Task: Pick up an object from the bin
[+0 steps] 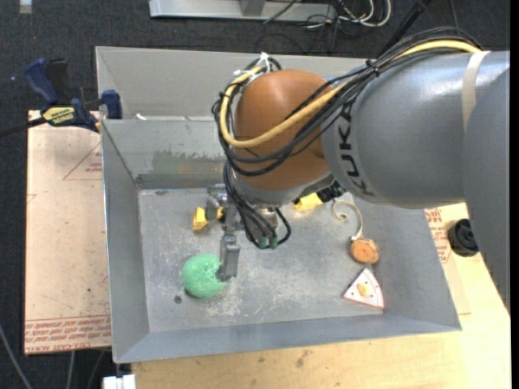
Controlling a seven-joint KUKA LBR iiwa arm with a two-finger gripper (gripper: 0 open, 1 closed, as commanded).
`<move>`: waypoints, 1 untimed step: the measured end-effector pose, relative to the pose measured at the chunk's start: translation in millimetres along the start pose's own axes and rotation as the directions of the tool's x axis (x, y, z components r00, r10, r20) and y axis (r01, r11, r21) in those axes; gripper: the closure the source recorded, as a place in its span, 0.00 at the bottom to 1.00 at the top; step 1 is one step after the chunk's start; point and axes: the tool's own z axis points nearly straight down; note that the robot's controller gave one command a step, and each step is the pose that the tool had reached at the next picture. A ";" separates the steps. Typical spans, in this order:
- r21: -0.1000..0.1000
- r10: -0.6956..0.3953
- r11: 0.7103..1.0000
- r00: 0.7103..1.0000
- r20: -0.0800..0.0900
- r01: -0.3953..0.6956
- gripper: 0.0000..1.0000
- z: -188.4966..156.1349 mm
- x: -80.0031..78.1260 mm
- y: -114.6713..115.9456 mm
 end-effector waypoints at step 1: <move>0.003 -0.019 1.000 1.000 -0.011 0.019 0.00 -8.0 -9.3 17.2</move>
Offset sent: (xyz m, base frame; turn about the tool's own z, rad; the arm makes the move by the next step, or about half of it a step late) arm -0.0505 0.0128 -0.1052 -0.0489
